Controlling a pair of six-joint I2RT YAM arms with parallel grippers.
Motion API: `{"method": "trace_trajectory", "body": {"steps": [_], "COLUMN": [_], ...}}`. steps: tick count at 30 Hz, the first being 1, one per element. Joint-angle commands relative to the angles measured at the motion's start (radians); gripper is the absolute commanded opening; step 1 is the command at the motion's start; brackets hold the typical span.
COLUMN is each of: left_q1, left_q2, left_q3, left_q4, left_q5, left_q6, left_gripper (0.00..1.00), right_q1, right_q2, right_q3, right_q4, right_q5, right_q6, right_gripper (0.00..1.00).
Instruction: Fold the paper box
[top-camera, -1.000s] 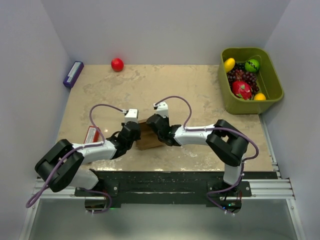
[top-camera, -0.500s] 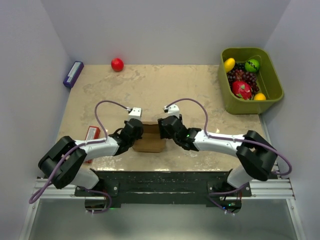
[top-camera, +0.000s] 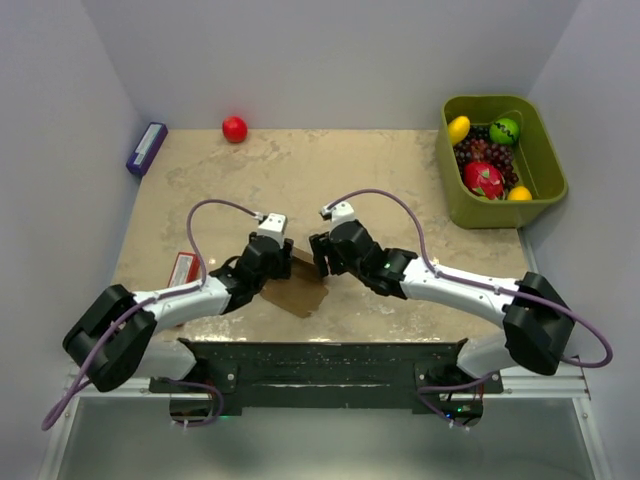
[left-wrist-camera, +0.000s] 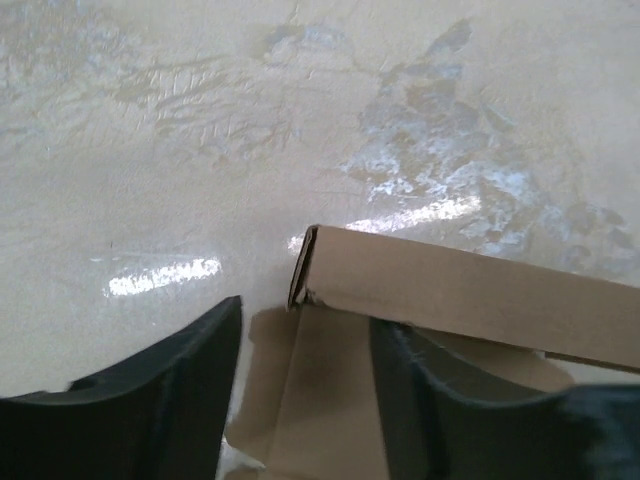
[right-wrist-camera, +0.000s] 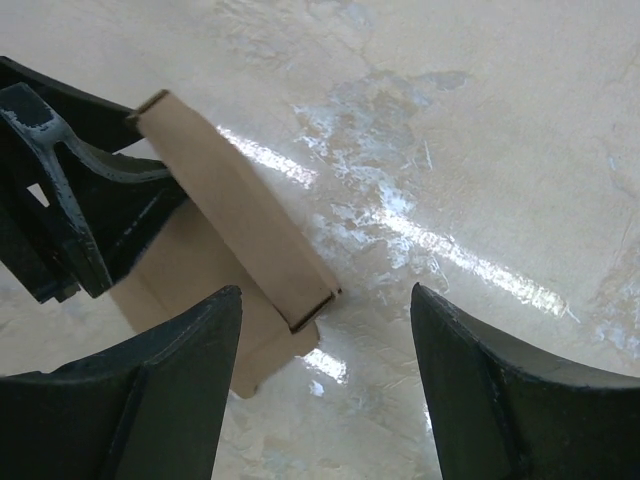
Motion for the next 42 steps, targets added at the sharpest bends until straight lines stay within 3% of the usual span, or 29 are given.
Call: {"method": "trace_trajectory", "body": {"steps": [1,9,15,16,19,24,27,29,35,42], "left_q1": [0.003,0.003,0.029,0.046,0.179,0.413,0.534,0.58,0.583,0.583], "left_q2": [-0.081,-0.193,-0.36,-0.375,-0.421,-0.419,-0.38,-0.369,-0.404,-0.408], "left_q3": [-0.002,-0.024,0.025,0.052,0.108,0.214,0.258,0.271,0.237,0.205], "left_q4": [-0.014,-0.145,-0.302,-0.342,-0.395,-0.439,-0.465,-0.479,-0.472,-0.454], "left_q5": [0.07,0.115,0.216,0.24,0.36,0.625,0.687,0.682,0.466,0.472], "left_q6": [0.022,-0.007,-0.081,-0.093,-0.079,-0.015,0.046,0.079,0.151,0.152], "left_gripper": [0.66,0.87,0.93,0.93,0.95,0.96,0.96,0.96,0.95,0.94], "right_q1": [-0.002,-0.002,-0.002,-0.002,0.001,0.07,0.134,0.188,0.282,0.306], "right_q2": [-0.056,-0.092,-0.058,-0.044,-0.001,0.046,0.109,0.149,0.33,0.476], "right_q3": [0.068,0.086,0.198,0.224,0.309,0.344,0.375,0.413,0.531,0.611], "right_q4": [-0.033,-0.033,-0.14,-0.203,-0.281,-0.275,-0.285,-0.303,-0.37,-0.409], "right_q5": [-0.06,-0.051,0.008,0.018,0.018,0.057,0.133,0.185,0.382,0.531], "right_q6": [-0.064,-0.07,-0.075,-0.082,-0.117,-0.17,-0.18,-0.185,-0.216,-0.231], "right_gripper": [0.71,0.72,0.7,0.65,0.56,0.57,0.58,0.58,0.59,0.57]}}
